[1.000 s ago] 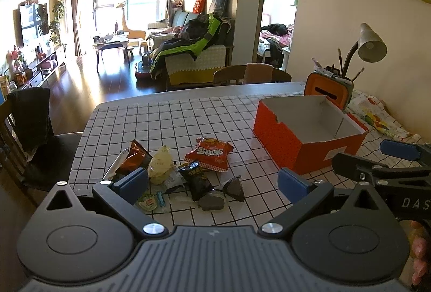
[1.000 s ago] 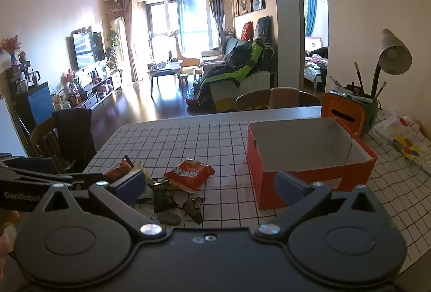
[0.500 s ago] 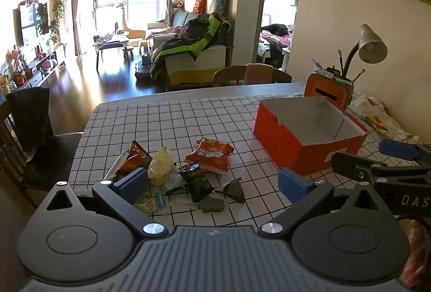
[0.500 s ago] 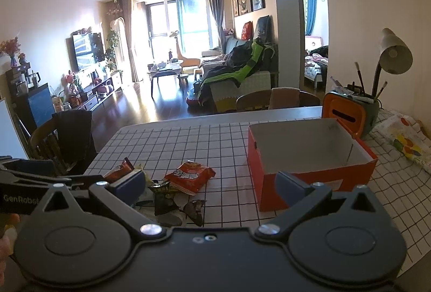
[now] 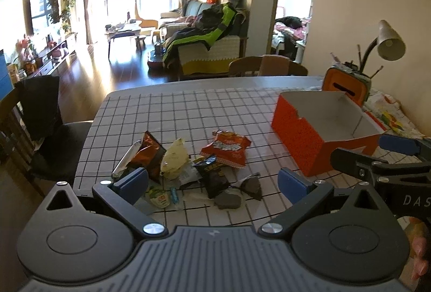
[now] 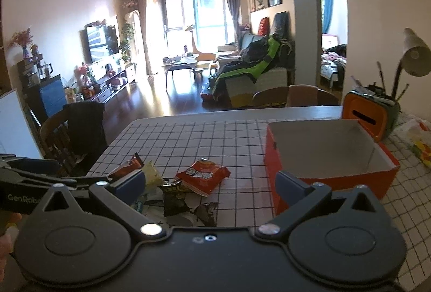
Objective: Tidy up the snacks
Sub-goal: 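Grasp the black snack packet with the left gripper while the right grasps a dark wrapped snack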
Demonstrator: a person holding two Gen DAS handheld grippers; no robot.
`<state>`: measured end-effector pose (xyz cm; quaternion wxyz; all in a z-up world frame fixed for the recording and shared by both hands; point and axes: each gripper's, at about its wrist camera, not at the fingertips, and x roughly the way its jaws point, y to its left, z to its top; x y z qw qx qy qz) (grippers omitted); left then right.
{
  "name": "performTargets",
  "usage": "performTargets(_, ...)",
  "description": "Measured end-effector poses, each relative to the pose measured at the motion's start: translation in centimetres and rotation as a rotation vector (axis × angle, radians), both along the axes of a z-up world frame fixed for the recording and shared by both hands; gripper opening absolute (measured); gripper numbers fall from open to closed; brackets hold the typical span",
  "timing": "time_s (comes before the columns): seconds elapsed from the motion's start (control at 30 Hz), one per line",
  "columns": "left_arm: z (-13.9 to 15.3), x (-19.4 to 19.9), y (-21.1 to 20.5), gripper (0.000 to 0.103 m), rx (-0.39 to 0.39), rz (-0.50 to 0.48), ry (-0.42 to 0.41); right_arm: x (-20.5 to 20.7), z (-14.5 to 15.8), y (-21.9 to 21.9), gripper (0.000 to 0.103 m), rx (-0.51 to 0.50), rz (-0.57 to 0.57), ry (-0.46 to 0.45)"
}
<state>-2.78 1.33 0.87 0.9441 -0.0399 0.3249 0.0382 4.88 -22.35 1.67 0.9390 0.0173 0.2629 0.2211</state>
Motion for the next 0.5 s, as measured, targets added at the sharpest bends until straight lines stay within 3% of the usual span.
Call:
performTargets(0.2,-1.3,1.5,1.8,0.103,-0.002,0.054,0.055,3.1,-1.7,1.7,0.101,-0.001,0.069,0.062)
performTargets(0.33,-2.6,2.6,3.2,0.103,-0.021,0.09,0.108,5.1,-3.7,3.0,0.1,-0.055,0.144,0.092)
performTargets(0.5,-4.1,4.2,4.4,0.102,-0.035,0.118,0.166,7.6,-7.0,4.2,0.087,-0.152,0.217,0.132)
